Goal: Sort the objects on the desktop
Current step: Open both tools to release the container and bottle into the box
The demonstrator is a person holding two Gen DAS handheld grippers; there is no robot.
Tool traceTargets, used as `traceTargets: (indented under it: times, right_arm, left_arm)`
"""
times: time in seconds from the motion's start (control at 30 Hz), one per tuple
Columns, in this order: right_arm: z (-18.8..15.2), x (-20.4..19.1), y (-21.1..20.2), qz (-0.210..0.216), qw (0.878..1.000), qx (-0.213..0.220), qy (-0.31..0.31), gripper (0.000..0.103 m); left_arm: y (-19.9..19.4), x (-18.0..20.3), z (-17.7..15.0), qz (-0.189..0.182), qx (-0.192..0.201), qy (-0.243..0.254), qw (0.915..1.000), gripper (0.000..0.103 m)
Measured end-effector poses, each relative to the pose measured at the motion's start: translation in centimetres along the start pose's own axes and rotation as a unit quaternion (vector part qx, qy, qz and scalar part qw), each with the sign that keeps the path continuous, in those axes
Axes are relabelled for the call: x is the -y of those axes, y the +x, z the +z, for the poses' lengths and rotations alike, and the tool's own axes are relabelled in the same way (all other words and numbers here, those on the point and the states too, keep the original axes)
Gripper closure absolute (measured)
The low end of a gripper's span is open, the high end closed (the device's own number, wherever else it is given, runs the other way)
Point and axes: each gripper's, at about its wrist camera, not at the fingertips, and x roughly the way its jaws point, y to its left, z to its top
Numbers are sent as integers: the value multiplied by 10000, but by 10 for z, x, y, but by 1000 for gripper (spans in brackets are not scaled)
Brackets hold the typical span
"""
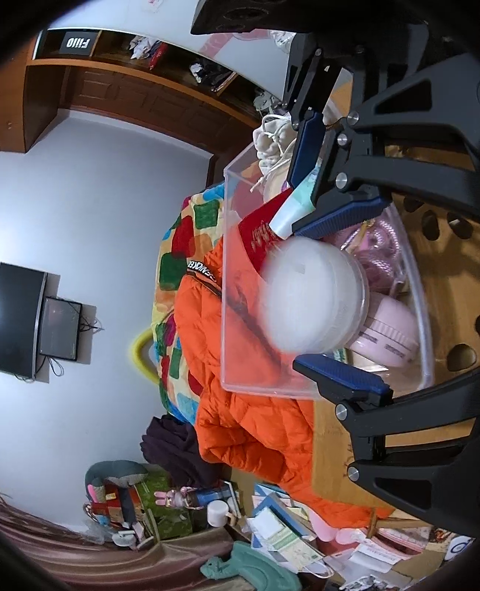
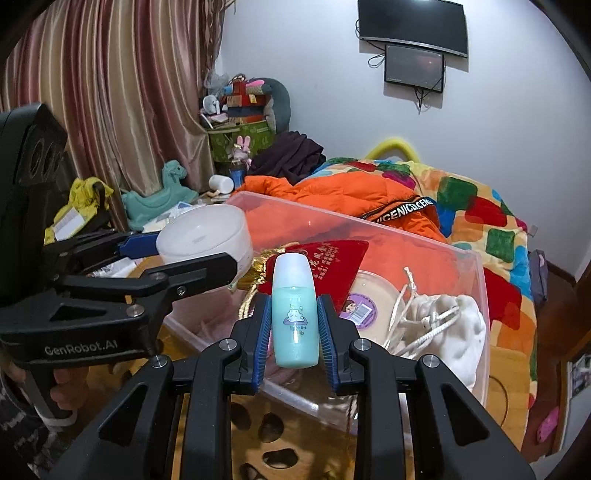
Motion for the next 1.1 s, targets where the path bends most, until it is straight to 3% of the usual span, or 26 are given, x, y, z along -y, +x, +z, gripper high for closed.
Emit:
traceTargets:
  times: [0.33, 0.57, 0.7, 1.1]
  right_arm:
    - [0, -7, 4, -199, 9995, 24, -235, 79]
    - [-8, -8, -18, -340, 9990, 188, -237, 58]
    - [-16, -9, -32, -405, 9987, 243, -191, 55]
    - [-48, 1, -62, -377, 9990, 194, 149, 51]
  left_arm:
    - [-11, 14, 5, 70, 197, 275, 9994, 39]
    - [-22, 18, 3, 6, 268, 255, 9993, 38]
    - [-30, 21, -1, -48, 274, 209, 9994, 30]
    - [-46, 35, -29, -47, 182, 120, 9998, 20]
